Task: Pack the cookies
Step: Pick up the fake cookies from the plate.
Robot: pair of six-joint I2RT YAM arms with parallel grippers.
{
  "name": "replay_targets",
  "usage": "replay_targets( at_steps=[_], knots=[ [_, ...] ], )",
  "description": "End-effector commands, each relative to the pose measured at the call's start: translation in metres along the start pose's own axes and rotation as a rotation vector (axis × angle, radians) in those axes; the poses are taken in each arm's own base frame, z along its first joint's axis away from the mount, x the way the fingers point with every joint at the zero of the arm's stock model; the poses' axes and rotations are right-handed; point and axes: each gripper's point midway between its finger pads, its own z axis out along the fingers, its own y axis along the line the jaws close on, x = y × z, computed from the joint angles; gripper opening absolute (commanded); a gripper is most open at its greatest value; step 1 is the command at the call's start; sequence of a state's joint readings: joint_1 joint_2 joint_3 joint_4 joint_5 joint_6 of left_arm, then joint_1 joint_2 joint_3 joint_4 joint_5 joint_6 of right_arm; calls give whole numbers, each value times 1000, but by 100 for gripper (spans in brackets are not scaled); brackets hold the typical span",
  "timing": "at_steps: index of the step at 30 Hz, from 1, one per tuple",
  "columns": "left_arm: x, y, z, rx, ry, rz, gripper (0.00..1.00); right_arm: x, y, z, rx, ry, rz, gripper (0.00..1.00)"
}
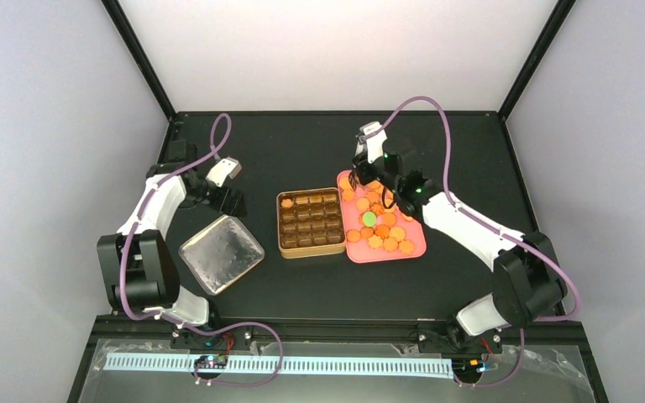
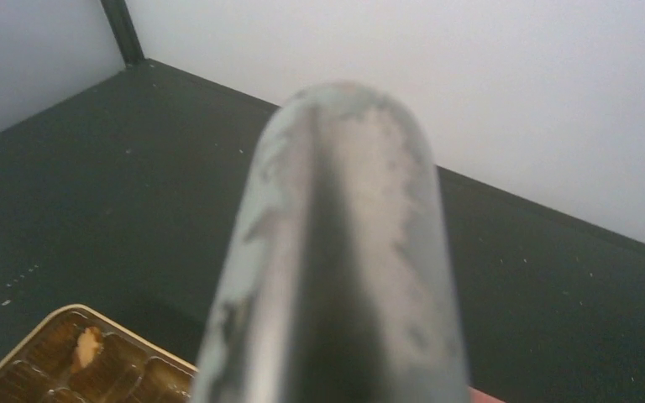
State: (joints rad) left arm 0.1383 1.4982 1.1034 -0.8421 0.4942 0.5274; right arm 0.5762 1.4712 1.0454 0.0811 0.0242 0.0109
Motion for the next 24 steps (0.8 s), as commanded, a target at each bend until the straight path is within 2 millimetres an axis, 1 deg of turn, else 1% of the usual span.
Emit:
replay_targets(
  at_steps=[1, 6, 12, 19, 24],
  knots=[
    [-12, -1, -10, 11, -30, 0, 99, -6, -13, 7, 30, -39, 28, 27],
    [-12, -1, -12, 9, -29, 4, 99, 6, -13, 29, 17, -15, 36, 27],
    [-14, -3, -15, 14, -30, 3, 99, 8, -12, 50, 7, -8, 45, 27],
    [-17, -4, -18, 19, -34, 7, 99, 16, -12, 63, 5, 8, 44, 28],
    [-18, -6, -18, 29, -37, 5, 99, 30, -18, 68, 39, 33, 29, 30]
  ],
)
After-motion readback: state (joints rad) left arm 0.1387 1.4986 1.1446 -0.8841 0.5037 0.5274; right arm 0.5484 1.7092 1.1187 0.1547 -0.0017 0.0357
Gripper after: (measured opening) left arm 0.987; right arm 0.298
